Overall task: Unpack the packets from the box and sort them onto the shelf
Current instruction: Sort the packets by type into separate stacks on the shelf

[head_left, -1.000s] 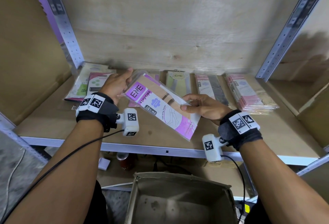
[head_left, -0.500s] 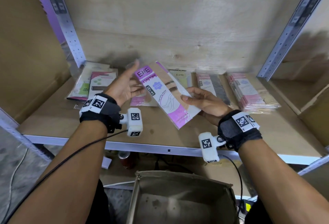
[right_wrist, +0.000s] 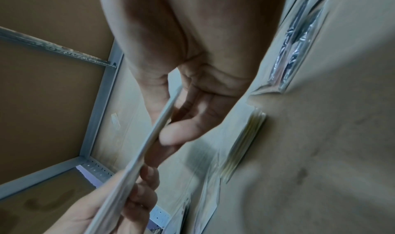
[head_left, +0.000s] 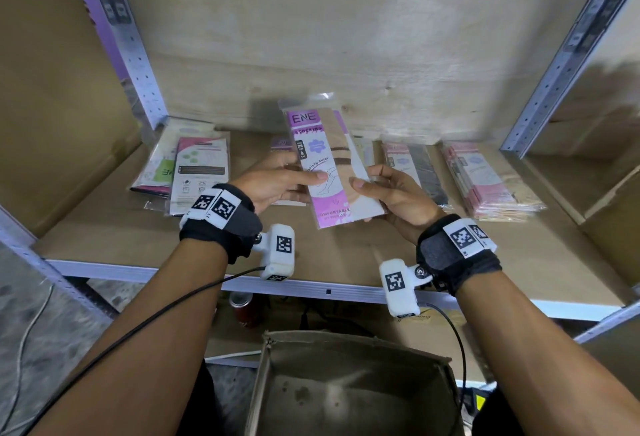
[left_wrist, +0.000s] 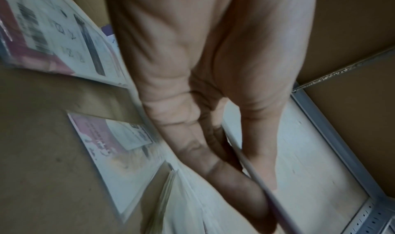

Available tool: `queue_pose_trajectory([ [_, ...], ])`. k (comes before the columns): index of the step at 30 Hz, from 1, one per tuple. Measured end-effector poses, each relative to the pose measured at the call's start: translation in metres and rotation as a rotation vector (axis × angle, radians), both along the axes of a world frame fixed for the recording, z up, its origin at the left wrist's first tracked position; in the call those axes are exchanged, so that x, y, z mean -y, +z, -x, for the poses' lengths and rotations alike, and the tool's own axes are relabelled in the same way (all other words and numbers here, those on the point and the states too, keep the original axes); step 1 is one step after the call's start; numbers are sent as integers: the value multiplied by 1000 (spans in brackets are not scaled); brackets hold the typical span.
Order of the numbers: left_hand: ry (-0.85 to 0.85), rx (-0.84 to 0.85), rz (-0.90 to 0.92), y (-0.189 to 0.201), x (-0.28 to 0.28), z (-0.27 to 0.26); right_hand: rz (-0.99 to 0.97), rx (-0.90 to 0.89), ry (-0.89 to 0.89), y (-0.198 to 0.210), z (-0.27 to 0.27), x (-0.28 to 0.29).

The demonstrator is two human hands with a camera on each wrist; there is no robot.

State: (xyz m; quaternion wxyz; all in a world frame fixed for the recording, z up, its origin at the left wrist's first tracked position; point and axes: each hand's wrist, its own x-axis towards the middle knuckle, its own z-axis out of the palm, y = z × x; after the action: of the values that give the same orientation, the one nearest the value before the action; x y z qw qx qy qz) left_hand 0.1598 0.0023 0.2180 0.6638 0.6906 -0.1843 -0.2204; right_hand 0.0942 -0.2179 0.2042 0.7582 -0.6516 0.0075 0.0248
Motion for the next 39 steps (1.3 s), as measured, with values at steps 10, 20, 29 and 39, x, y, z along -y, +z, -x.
queue_pose_trajectory([
  [10,61,-32,54,1,-17,-6,72,3,24,-2,-2,-2],
  [20,257,50,11,1,-42,-16,215,35,3,6,-18,-28],
  [29,454,56,-21,7,-75,-26,362,14,-2,29,-64,-74],
  [39,593,121,-120,2,-83,-41,530,-76,-70,25,-91,-90],
])
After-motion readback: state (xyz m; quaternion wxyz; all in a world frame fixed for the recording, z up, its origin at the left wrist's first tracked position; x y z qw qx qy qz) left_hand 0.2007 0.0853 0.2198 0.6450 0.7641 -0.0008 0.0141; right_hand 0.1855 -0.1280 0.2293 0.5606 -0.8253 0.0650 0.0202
